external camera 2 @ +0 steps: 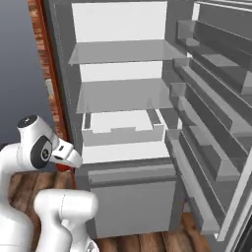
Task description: Place the cold items (orange and bell pepper) from the fridge in one tupperware on the dining counter. Place the warm items (hot dog and kebab skewer) in the stove area in another tupperware.
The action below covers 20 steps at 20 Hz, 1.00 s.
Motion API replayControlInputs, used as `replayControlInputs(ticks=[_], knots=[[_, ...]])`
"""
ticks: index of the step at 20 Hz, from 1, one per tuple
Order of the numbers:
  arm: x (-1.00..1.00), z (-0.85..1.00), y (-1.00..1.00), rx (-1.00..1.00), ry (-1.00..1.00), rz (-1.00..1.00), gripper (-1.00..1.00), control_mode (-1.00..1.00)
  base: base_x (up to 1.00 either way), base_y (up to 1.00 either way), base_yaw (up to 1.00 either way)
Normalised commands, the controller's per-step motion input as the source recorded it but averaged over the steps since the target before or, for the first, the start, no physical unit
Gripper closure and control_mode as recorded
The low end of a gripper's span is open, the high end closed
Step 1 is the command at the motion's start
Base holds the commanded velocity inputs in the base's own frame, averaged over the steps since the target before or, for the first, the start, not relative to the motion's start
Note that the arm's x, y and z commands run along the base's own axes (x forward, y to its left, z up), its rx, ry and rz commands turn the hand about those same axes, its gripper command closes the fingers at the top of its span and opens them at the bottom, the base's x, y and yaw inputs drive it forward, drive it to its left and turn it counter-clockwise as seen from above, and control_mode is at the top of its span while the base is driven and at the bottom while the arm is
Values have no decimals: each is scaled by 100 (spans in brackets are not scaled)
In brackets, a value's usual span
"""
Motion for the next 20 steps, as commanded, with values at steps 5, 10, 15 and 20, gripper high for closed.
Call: replayControlInputs(ticks=[5, 10, 15, 20], knots=[[0, 0, 0, 0, 0, 0, 100, 100, -100, 22, -59], [0, 0, 0, 0, 0, 0, 100, 100, -100, 0, -48], [0, 0, 0, 0, 0, 0, 100, 100, -100, 0, -46], [0, 0, 0, 0, 0, 0, 100, 100, -98, 0, -49]])
